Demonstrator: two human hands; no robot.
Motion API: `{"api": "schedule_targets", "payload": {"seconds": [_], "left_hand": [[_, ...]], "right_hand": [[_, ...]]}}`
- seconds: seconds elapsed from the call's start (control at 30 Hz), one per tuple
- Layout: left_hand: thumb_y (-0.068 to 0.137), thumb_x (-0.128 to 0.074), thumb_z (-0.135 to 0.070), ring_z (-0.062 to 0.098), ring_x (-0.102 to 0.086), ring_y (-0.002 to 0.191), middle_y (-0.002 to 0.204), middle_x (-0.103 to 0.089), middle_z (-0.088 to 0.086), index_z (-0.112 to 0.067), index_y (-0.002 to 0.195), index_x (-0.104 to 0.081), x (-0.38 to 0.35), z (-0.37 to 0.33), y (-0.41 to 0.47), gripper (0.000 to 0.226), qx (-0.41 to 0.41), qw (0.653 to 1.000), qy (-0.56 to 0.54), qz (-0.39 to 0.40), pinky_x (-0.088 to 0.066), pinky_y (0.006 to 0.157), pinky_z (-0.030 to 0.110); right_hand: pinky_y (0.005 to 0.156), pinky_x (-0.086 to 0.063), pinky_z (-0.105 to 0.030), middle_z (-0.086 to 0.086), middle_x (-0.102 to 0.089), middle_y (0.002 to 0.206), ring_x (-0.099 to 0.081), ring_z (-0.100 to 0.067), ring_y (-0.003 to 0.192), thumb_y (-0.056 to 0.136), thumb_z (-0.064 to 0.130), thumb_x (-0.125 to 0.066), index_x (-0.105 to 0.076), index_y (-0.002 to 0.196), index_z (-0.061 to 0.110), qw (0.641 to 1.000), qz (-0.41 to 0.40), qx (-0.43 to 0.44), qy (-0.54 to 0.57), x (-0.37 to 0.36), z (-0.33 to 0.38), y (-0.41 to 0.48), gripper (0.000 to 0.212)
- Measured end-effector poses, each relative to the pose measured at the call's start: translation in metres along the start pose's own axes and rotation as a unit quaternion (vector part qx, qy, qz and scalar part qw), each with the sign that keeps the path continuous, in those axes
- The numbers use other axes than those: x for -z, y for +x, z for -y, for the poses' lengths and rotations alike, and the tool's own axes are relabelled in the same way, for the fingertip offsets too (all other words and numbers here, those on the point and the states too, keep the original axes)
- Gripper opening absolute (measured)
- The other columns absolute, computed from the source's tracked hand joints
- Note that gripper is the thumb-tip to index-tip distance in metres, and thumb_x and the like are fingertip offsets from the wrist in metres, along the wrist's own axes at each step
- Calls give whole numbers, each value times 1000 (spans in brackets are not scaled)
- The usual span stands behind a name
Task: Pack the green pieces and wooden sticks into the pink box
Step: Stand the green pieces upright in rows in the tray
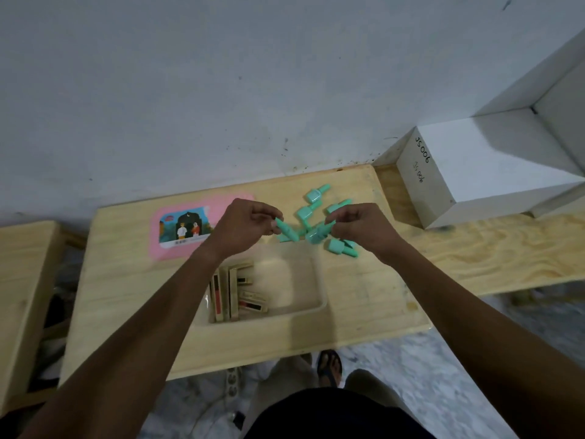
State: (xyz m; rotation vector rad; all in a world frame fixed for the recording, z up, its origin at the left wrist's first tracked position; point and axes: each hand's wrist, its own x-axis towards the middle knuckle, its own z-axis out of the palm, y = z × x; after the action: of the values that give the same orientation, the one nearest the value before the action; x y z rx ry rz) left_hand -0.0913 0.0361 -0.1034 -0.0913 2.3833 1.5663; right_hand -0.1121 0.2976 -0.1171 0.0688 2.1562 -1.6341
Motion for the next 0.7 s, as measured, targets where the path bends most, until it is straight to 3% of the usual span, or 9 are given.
{"api": "schedule_targets", "payload": {"seconds": [0.07,0.2,0.33,0.43,0.57,0.7], "left_hand": [[83,-66,6,11,-74,81,87,-76,7,-6,96,-76,1,9,-10,21,-4,999,40,12,-56,73,18],[84,-56,8,-4,-67,62,85,-74,3,-9,95,-77,-9,25,-23,29,-22,990,135,27,-45,57,7],[79,-62,1,3,-66,61,71,-72,-4,-17,92,-78,-28,48,-26,28,-28,986,163,20,-52,65,18],[78,-61,2,-5,-56,51,60,-60,-22,-12,90,-79,-44,58,-27,26,-44,984,173,3,-40,61,4],[78,-63,-4,6,-68,74,85,-76,-5,-15,94,-78,-56,70,-25,24,-53,985,167,-4,-57,78,27],[80,-65,-5,12,-68,82,93,-76,-1,-17,93,-78,-61,76,-19,22,-50,984,170,-23,-57,83,37]], "right_hand": [[64,-49,-27,-4,-70,74,-58,-11,63,75,-1,-73,-79,90,11,994,23,29,-107,-11,1,1,20],[63,-47,-10,-3,-75,86,-67,-12,74,77,7,-76,-79,96,16,959,66,73,-265,-34,-2,2,21],[79,-54,-36,-8,-70,95,-66,-22,85,81,5,-71,-78,100,14,917,69,153,-362,-50,-14,4,21],[77,-52,-41,-5,-70,97,-62,-26,91,83,10,-69,-77,102,16,866,69,219,-445,-59,-20,1,21],[72,-47,-38,-2,-75,87,-57,-28,85,77,14,-73,-76,95,18,809,19,264,-526,-65,-29,1,19],[70,-42,-36,0,-75,82,-55,-26,83,75,14,-73,-77,89,20,812,3,257,-524,-66,-37,5,16]]}}
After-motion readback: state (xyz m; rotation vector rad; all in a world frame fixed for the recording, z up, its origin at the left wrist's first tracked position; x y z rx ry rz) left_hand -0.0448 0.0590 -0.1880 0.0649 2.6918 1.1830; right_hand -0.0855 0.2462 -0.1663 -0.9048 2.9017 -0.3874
